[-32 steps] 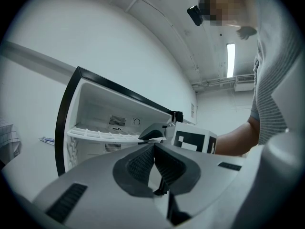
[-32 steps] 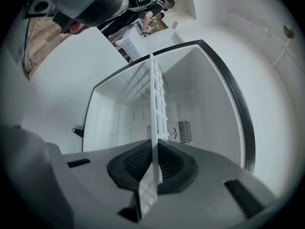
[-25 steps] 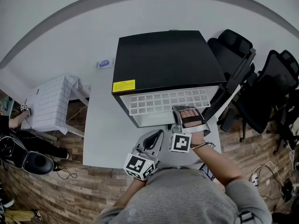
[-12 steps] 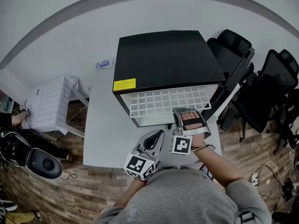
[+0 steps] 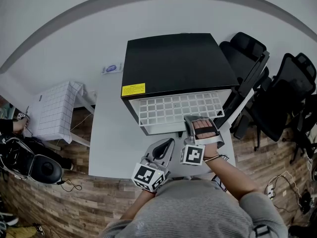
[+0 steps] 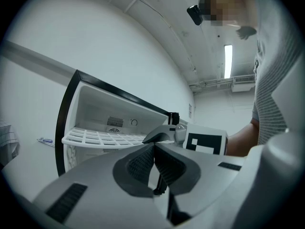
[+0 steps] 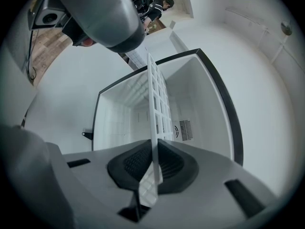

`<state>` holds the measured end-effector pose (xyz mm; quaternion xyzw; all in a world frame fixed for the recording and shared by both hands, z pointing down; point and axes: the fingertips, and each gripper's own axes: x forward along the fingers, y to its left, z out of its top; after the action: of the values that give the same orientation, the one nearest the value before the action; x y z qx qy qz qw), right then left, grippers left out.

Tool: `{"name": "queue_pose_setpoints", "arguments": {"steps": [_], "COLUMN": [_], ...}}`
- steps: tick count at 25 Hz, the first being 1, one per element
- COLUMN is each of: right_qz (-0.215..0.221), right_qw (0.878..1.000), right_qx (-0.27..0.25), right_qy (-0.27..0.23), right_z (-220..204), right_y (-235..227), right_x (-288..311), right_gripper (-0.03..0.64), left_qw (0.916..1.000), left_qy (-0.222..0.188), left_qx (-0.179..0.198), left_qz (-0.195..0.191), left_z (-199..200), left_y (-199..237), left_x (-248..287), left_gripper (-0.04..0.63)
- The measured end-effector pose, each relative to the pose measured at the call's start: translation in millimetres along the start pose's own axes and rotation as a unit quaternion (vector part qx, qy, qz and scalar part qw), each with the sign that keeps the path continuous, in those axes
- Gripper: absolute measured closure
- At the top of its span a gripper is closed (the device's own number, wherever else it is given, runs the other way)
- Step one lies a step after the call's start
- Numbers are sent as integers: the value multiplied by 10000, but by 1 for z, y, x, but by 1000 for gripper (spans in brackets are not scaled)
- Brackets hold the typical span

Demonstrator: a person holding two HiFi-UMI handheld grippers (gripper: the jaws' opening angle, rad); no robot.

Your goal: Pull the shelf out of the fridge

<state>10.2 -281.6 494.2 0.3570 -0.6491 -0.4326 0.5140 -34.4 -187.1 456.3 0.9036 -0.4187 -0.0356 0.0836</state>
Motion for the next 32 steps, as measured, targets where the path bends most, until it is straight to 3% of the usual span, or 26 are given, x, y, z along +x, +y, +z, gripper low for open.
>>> {"name": "queue_pose_setpoints", "arguments": {"steps": [32], "right_qz": [85], "right_qw": [9999], "right_qx": [69], "right_qy": [-10], "right_z": [0], "right_y": [1], "right_x": [-5], "right_gripper": [586], "left_qw": [10000], "left_qy": [22], "left_qx": [-36], "left_qz": [58], "left_z": [-1], "left_y": [9], "left_x": [0], "left_gripper": [584]}}
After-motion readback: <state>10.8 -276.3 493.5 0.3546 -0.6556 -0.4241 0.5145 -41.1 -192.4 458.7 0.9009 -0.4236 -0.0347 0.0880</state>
